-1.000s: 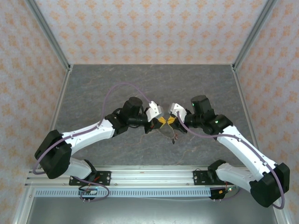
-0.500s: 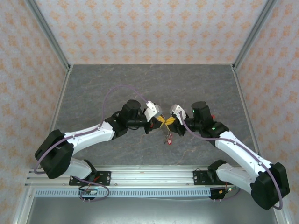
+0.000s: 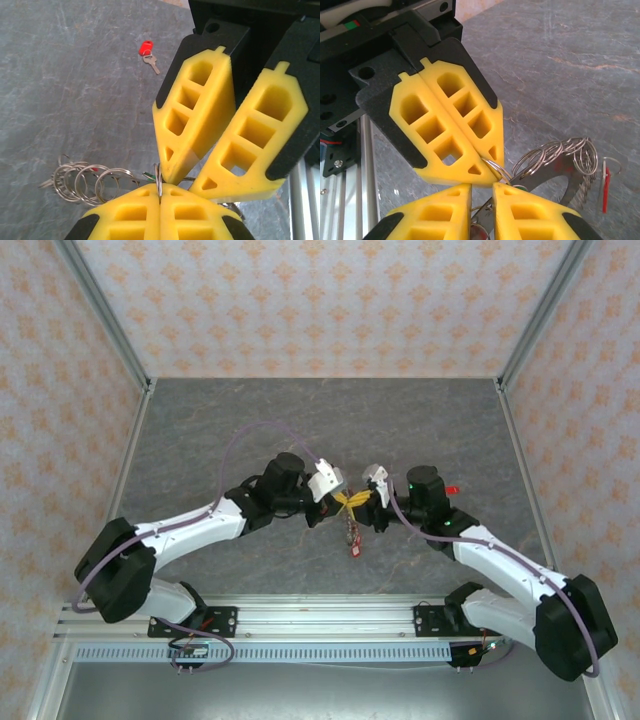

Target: Put the keys on the keyring

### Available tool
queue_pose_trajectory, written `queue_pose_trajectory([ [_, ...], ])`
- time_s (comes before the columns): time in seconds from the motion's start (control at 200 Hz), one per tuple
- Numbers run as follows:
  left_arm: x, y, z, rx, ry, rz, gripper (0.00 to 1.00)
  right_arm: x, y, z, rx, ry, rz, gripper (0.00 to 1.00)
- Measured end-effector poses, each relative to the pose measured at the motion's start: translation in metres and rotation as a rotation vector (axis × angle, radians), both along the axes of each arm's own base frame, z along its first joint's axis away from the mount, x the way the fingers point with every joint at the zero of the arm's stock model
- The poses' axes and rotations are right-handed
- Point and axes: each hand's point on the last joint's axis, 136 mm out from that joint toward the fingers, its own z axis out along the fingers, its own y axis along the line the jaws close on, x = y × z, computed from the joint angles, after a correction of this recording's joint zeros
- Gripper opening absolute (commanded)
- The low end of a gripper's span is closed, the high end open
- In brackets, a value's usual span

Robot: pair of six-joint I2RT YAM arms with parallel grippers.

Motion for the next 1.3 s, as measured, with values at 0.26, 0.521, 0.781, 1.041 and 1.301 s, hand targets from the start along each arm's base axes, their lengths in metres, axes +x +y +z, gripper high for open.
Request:
queue_pose_trajectory([
  [0.26, -0.004, 0.025, 0.016, 0.153, -0.075, -0.012, 0.0, 0.006, 0.012, 0.015, 0.079, -0.011, -0.016, 0.4],
  [0.521, -0.013, 0.053, -0.004, 0.332, -0.068, -0.039, 0.0, 0.003, -0.016, 0.071, 0.169, -0.207, -0.159, 0.5],
  [0.781, -0.011, 0.056, -0.022, 0.436, -0.031, -0.085, 0.0, 0.025, -0.057, 0.071, 0.092, -0.291, -0.423, 0.51],
  [1.041, -0.009, 0.022, -0.044, 0.434, 0.03, -0.129, 0.0, 0.043, -0.087, 0.034, -0.018, -0.232, -0.621, 0.5],
  [1.301, -0.001, -0.018, -0.073, 0.392, 0.116, -0.105, 0.0, 0.052, -0.111, 0.021, -0.065, -0.191, -0.766, 0.5],
])
